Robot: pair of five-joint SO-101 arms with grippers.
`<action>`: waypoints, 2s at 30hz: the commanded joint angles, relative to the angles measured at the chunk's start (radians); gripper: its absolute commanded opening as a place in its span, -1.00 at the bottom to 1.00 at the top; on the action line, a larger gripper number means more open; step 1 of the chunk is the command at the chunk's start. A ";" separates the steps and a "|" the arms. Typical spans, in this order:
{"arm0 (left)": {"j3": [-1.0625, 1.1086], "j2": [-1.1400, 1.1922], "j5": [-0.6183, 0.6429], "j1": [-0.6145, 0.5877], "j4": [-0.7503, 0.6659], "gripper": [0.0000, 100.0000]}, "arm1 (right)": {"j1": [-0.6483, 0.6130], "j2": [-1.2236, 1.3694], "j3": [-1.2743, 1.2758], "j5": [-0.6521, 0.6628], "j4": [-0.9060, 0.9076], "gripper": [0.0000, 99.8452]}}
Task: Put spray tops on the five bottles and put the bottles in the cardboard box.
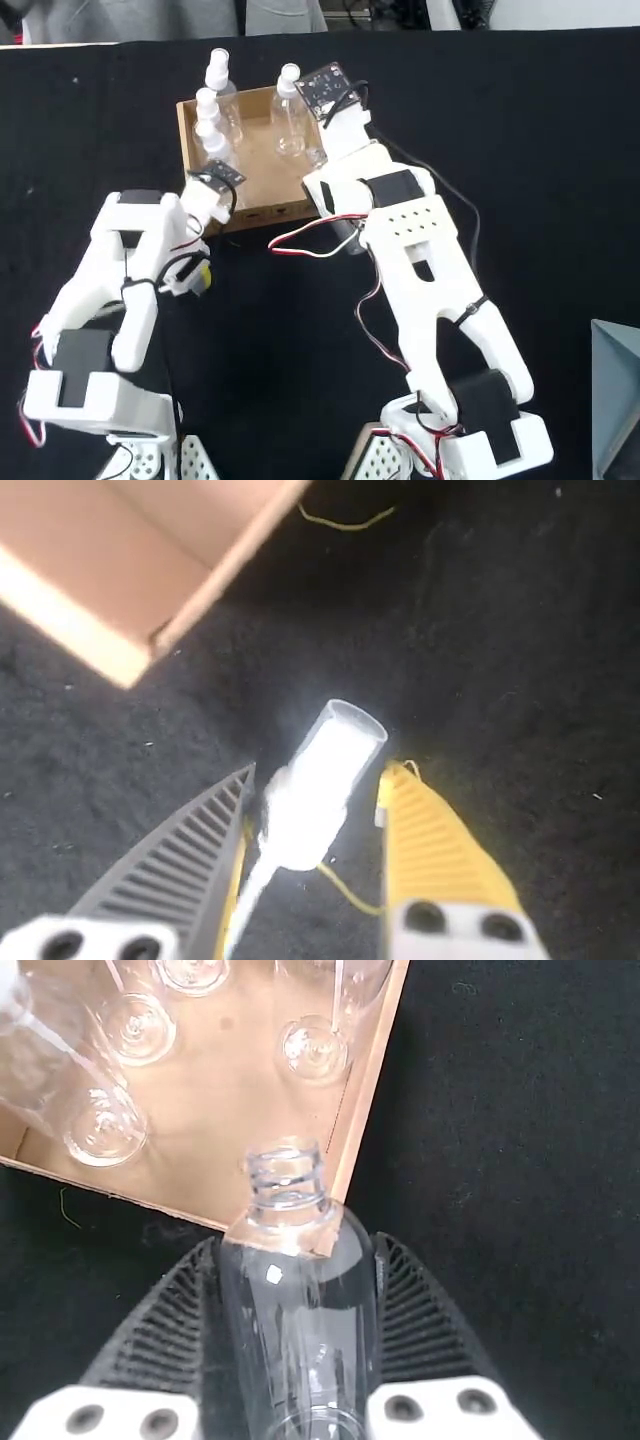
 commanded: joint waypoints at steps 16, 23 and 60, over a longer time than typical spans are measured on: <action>-0.150 0.129 -0.005 0.036 0.143 -0.85 | 0.043 -0.056 -0.004 0.000 -0.054 -0.93; -0.147 0.118 -0.002 0.067 0.181 -0.92 | 0.043 -0.056 -0.004 0.000 -0.052 -0.93; -0.122 -0.207 0.439 0.143 0.224 -0.92 | 0.044 -0.061 -0.002 -0.008 -0.052 -0.93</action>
